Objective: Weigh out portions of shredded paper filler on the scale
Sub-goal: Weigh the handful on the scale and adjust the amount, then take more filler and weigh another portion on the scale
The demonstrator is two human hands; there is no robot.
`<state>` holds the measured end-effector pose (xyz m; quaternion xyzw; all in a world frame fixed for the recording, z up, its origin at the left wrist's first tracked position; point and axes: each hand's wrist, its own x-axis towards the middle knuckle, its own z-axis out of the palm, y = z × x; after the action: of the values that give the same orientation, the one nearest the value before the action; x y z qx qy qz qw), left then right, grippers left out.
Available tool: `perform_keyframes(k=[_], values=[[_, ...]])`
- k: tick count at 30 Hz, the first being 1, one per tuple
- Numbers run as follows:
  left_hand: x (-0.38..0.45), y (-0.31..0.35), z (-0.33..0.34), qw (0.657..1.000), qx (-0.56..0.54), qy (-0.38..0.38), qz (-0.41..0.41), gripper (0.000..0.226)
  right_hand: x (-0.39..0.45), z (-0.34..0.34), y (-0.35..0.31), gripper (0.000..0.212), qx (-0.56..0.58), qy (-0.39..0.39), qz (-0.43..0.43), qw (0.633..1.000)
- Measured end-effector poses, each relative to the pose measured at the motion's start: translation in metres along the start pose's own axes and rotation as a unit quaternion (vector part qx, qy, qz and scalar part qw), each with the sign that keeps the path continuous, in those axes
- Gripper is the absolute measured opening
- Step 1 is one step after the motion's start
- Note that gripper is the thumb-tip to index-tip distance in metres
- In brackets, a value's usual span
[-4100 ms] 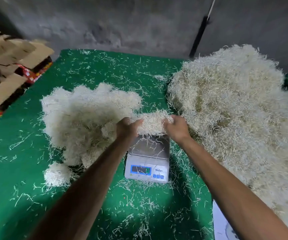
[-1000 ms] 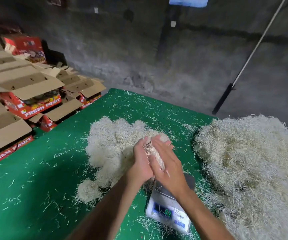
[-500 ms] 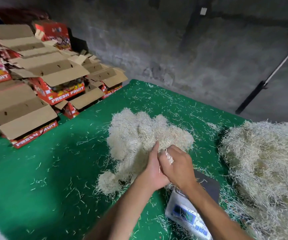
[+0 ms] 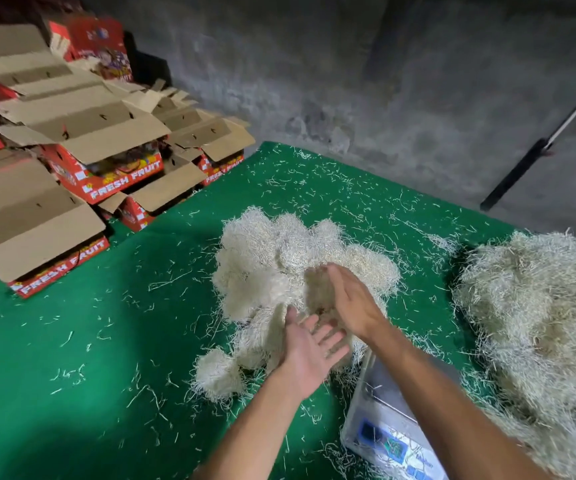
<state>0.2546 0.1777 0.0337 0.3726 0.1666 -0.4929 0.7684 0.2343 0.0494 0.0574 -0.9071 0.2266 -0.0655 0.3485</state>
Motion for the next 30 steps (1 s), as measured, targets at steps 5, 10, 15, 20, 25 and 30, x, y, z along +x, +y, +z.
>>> perform_keyframes(k=[5, 10, 15, 20, 25, 30], values=[[0.009, -0.035, 0.039, 0.995, 0.088, -0.034, -0.025, 0.076, -0.048, -0.027, 0.051, 0.061, 0.025, 0.077, 0.019, 0.997], [0.023, -0.104, 0.094, 0.982, 0.164, -0.063, -0.075, 0.076, -0.11, -0.06, 0.128, 0.042, -0.021, 0.153, 0.087, 0.984], [0.043, -0.185, 0.13, 0.963, 0.208, -0.096, -0.139, 0.078, -0.176, -0.091, 0.206, 0.035, -0.036, 0.21, 0.144, 0.966], [0.061, -0.265, 0.153, 0.944, 0.258, -0.092, -0.184, 0.076, -0.224, -0.096, 0.283, 0.037, -0.087, 0.179, 0.237, 0.951], [0.084, -0.32, 0.148, 0.911, 0.348, -0.082, -0.204, 0.072, -0.255, -0.079, 0.333, 0.034, 0.032, 0.12, 0.282, 0.951], [0.102, -0.354, 0.121, 0.879, 0.427, -0.069, -0.201, 0.063, -0.276, -0.05, 0.337, 0.038, 0.311, 0.12, 0.381, 0.862]])
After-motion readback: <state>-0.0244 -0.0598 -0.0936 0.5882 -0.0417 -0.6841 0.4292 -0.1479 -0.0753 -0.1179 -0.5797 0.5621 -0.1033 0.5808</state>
